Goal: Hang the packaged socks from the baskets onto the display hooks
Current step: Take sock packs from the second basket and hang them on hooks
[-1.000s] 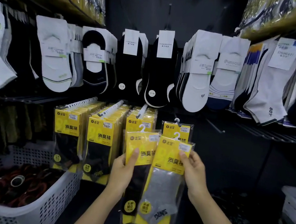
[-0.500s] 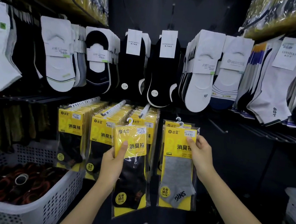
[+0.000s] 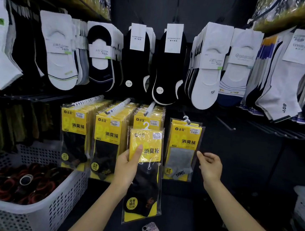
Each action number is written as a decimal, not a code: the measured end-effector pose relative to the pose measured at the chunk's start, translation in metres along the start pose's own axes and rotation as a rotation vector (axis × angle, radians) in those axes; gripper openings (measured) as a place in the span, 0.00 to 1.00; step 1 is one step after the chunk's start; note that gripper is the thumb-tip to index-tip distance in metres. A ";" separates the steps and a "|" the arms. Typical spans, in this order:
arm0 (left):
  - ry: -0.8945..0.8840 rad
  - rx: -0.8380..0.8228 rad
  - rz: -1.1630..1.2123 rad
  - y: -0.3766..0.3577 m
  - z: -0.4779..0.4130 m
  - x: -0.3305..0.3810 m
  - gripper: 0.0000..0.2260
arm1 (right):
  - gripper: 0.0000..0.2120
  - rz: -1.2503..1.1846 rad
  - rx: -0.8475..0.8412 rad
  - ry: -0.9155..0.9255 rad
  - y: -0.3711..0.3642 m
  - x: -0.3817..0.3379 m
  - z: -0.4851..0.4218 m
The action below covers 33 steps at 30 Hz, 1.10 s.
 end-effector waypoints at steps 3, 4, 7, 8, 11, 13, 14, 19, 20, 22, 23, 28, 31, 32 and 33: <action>0.009 -0.069 0.040 -0.017 0.004 -0.001 0.09 | 0.09 -0.022 -0.136 0.040 -0.008 -0.003 0.020; 0.012 -0.091 0.049 -0.023 0.005 -0.002 0.08 | 0.09 -0.045 -0.222 0.045 -0.015 -0.007 0.030; -0.016 -0.149 0.050 -0.044 0.010 0.000 0.12 | 0.11 -0.108 -0.484 0.039 -0.035 -0.018 0.062; -0.031 -0.165 0.045 -0.051 0.012 0.001 0.12 | 0.11 -0.121 -0.553 0.037 -0.040 -0.020 0.070; -0.079 -0.209 0.056 -0.067 0.017 0.007 0.13 | 0.09 -0.196 -0.586 0.070 -0.038 -0.028 0.076; -0.094 -0.257 0.054 -0.074 0.017 0.009 0.15 | 0.08 -0.261 -0.469 0.106 -0.026 -0.034 0.068; -0.089 -0.295 0.040 -0.078 0.017 0.010 0.17 | 0.08 -0.294 -0.397 0.114 -0.018 -0.037 0.064; -0.064 -0.439 -0.050 -0.094 0.016 0.006 0.32 | 0.07 -0.236 -0.245 0.132 -0.001 -0.052 0.042; -0.057 -0.441 -0.055 -0.095 0.015 0.006 0.34 | 0.06 -0.208 -0.258 0.143 -0.003 -0.055 0.039; -0.037 -0.431 -0.065 -0.096 0.013 0.003 0.34 | 0.04 -0.156 -0.287 0.166 -0.009 -0.061 0.034; -0.029 -0.422 -0.067 -0.096 0.012 0.002 0.33 | 0.03 -0.130 -0.295 0.170 -0.012 -0.062 0.031; -0.013 -0.413 -0.107 -0.096 0.004 -0.005 0.22 | 0.05 -0.072 -0.285 0.114 -0.026 -0.052 0.015; 0.001 -0.433 -0.161 -0.098 0.002 -0.018 0.25 | 0.12 -0.037 -0.237 0.057 -0.025 -0.036 0.009; 0.021 -0.435 -0.181 -0.097 0.001 -0.026 0.29 | 0.14 -0.023 -0.220 0.037 -0.023 -0.026 0.009; 0.055 -0.433 -0.204 -0.095 0.002 -0.036 0.31 | 0.15 -0.011 -0.203 0.019 -0.020 -0.015 0.009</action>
Point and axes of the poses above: each hand's wrist, its own z-axis away from the middle knuckle, its own y-axis out of the back of the hand, x = y × z, the point moved 7 cm from there along -z, towards the middle knuckle, and after that the axes turned 4 degrees about -x, right-handed, at the moved point
